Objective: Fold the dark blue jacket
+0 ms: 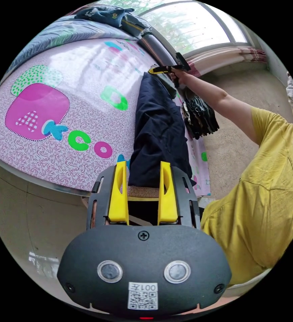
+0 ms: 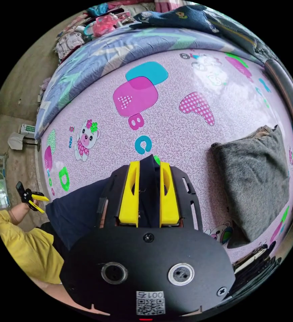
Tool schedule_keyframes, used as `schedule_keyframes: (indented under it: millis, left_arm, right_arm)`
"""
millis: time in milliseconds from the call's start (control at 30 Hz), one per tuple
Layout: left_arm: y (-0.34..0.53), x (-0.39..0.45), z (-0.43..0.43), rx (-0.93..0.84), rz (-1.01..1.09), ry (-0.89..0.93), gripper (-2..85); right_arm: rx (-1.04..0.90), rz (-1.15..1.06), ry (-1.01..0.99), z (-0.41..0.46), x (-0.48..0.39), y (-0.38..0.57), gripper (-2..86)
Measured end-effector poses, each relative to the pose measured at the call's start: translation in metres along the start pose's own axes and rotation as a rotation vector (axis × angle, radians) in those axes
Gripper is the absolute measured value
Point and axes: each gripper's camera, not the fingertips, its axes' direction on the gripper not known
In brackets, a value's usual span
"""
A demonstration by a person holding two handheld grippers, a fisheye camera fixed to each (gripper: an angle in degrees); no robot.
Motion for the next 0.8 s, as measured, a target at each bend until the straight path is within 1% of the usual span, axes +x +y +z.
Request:
schedule_keyframes:
  millis: [133, 233, 300, 433, 533, 600, 667, 733, 800]
  left_arm:
    - [-0.007, -0.018, 0.001, -0.013, -0.038, 0.079, 9.7]
    - [-0.011, -0.02, 0.005, -0.053, -0.038, 0.077, 7.7]
    - [-0.013, -0.017, 0.007, -0.078, -0.028, 0.056, 6.3]
    - [-0.013, -0.007, 0.006, -0.095, -0.007, 0.011, 0.0]
    - [-0.007, 0.014, 0.0, -0.085, 0.028, -0.088, -0.8]
    - [0.002, 0.025, -0.006, -0.058, 0.0, -0.112, -1.0]
    - [0.013, 0.025, -0.009, -0.021, -0.065, -0.089, -1.0]
    - [0.019, 0.021, -0.01, 0.008, -0.132, -0.05, -0.9]
    - [0.018, 0.02, -0.01, 0.011, -0.137, -0.047, -0.7]
  right_arm:
    - [-0.081, 0.06, -0.088, 0.003, 0.003, -0.029, 7.4]
    - [-0.146, 0.069, -0.044, 0.005, -0.005, -0.037, 3.8]
    - [-0.148, 0.062, -0.052, -0.001, -0.01, -0.037, 2.4]
    - [-0.114, 0.036, -0.023, -0.023, -0.018, -0.029, 1.0]
    - [-0.058, 0.029, 0.042, -0.044, -0.025, -0.017, 0.6]
    - [-0.015, 0.063, 0.097, -0.053, -0.024, -0.006, 0.4]
    - [0.041, 0.136, 0.077, -0.056, -0.016, 0.011, 0.5]
    - [0.071, 0.158, 0.078, -0.052, -0.018, 0.022, 0.6]
    - [0.106, 0.178, 0.057, -0.052, -0.019, 0.032, 0.9]
